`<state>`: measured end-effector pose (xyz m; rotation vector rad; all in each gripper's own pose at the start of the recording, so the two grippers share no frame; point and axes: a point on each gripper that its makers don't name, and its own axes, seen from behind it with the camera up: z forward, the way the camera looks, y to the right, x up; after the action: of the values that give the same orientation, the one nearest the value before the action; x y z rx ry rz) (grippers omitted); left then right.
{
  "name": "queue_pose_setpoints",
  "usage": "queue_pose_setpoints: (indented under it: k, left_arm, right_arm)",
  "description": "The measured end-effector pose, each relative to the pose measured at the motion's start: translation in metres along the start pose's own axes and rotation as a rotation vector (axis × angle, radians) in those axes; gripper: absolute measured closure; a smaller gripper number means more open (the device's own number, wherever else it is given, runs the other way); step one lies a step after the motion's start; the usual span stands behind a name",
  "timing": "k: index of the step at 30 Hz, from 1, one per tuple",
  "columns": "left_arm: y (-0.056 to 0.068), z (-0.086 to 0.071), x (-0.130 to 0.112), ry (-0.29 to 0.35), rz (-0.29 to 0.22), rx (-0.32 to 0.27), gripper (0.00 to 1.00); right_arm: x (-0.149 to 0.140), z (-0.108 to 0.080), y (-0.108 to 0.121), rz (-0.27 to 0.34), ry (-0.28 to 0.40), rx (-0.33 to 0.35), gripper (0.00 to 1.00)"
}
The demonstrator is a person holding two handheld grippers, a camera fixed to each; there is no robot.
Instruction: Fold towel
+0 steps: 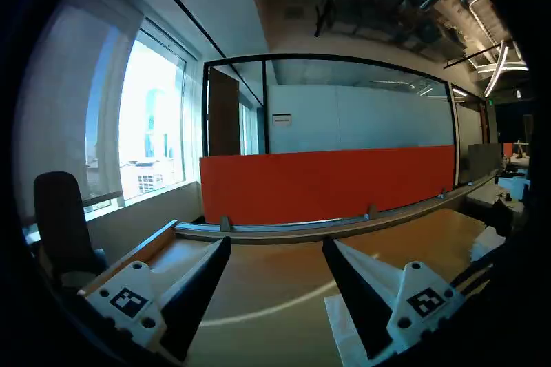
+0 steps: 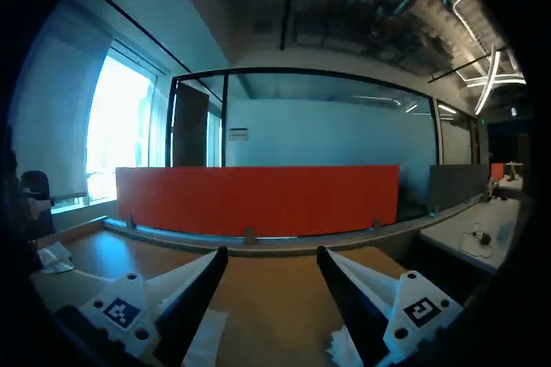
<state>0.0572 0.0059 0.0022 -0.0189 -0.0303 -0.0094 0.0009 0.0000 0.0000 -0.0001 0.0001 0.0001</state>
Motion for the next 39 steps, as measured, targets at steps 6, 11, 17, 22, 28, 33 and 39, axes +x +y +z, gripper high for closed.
queue_pose_setpoints:
  k: [6,11,17,22,28,33,39]
  left_arm:
    - [0.001,0.002,0.020,-0.016,-0.018,-0.003,0.02]
    - [0.004,0.003,0.036,-0.015,-0.018,-0.008,0.01]
    - [0.012,0.009,0.039,-0.042,-0.020,-0.049,0.02]
    - [0.024,0.012,0.031,-0.085,-0.021,-0.109,0.02]
    - [0.041,0.009,0.021,-0.137,-0.020,-0.186,0.01]
    - [0.057,0.005,0.016,-0.171,-0.006,-0.270,0.01]
    - [0.076,-0.002,0.004,-0.219,-0.002,-0.376,0.02]
  right_arm:
    - [0.031,0.001,0.001,0.002,0.006,-0.003,0.00]
    - [0.047,0.001,0.002,-0.003,0.011,0.001,0.00]
    - [0.053,0.002,-0.003,-0.015,-0.003,0.023,0.00]
    - [0.049,0.004,-0.015,-0.045,-0.029,0.073,0.00]
    - [0.036,0.004,-0.039,-0.078,-0.078,0.171,0.00]
    - [0.027,0.003,-0.059,-0.115,-0.113,0.253,0.00]
    - [0.017,0.003,-0.079,-0.138,-0.168,0.344,0.00]
